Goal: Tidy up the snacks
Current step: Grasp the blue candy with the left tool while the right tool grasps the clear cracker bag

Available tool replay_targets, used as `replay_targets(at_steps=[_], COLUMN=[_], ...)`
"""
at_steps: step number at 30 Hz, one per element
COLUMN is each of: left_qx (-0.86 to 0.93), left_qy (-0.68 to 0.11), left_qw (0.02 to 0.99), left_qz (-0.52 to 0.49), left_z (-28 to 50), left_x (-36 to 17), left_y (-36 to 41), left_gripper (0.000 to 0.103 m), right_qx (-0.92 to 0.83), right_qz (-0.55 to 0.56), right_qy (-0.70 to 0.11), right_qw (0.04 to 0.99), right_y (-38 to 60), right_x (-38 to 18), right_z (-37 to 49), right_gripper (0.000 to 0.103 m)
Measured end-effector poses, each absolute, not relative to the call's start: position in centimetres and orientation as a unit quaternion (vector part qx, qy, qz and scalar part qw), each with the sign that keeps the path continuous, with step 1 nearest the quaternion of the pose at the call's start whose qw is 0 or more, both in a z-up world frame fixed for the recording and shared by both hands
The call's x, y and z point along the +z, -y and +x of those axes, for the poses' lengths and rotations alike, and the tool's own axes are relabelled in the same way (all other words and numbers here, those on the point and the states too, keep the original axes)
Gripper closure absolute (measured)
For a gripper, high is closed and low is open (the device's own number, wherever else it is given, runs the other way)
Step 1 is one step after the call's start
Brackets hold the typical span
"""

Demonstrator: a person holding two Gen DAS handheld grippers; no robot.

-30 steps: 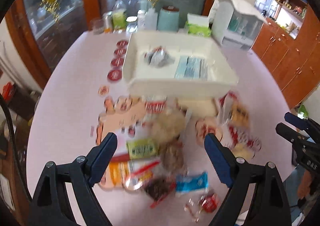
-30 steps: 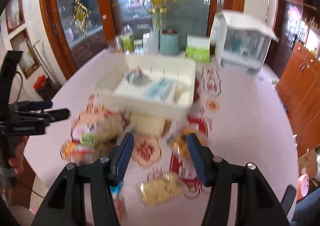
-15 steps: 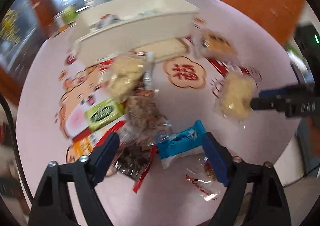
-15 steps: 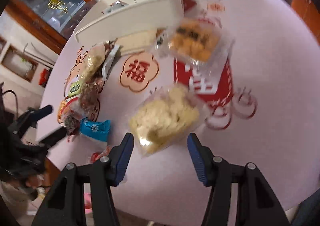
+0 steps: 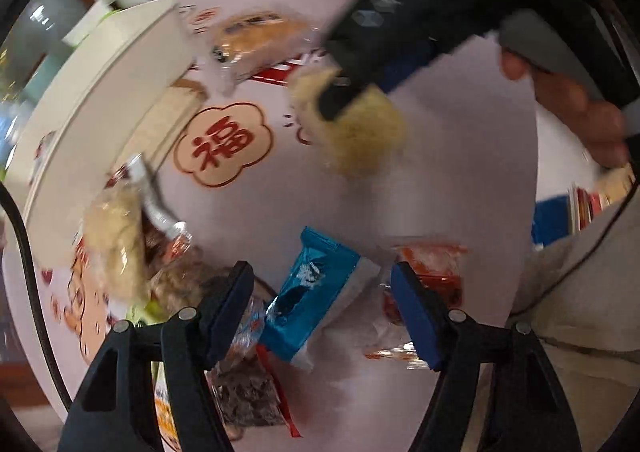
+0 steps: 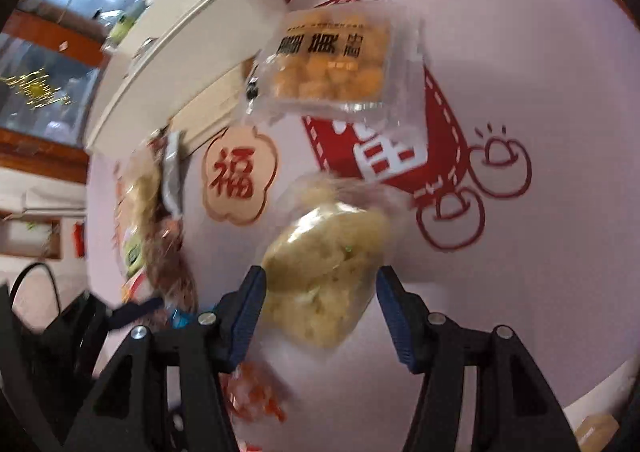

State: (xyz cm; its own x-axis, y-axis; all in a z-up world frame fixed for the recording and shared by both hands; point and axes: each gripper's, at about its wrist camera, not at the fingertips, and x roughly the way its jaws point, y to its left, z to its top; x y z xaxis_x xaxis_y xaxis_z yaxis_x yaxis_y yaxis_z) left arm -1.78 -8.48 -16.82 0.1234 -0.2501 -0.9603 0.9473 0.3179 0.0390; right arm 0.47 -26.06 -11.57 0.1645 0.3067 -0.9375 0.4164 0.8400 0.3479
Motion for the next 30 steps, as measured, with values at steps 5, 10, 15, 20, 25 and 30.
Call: replay_targets(at_steps=[5,10,15,20,25,30], left_qx=[-0.481,-0.498,-0.497,-0.483,-0.465,-0.414], left_qy=[-0.497,-0.513,-0.522,-0.538,-0.525,-0.503], left_qw=[0.623,0.601,0.601,0.620,0.667,0.727], left_qz=[0.365,0.357,0.344,0.306,0.250,0.215], left_z=[-0.6,0.6,1.9,3.3,3.8,5.9], left_x=[-18.1,-19.0,-18.9,-17.8,-13.8,-8.7], left_y=[8.6,8.4,8.4,8.1,6.4,4.0], left_gripper=[0.039,0.053,0.071,0.074,0.074,0.074], right_qx=[-0.072,-0.082,-0.091,-0.102,-0.093,-0.065], right_qz=[0.256,0.184,0.167,0.164,0.158,0.158], right_qy=[-0.650,-0.670,-0.661,-0.643,-0.619,-0.589], right_qw=[0.712,0.715,0.726,0.741,0.763,0.790], right_y=[24.2,22.1,21.9,22.1,21.6,21.1], right_x=[-12.0,-12.7,-12.9,-12.4,-9.6,-5.6], right_z=[2.2,3.1,2.8,2.3,1.5,2.2], right_gripper=[0.034,0.030,0.044,0.044,0.044,0.044])
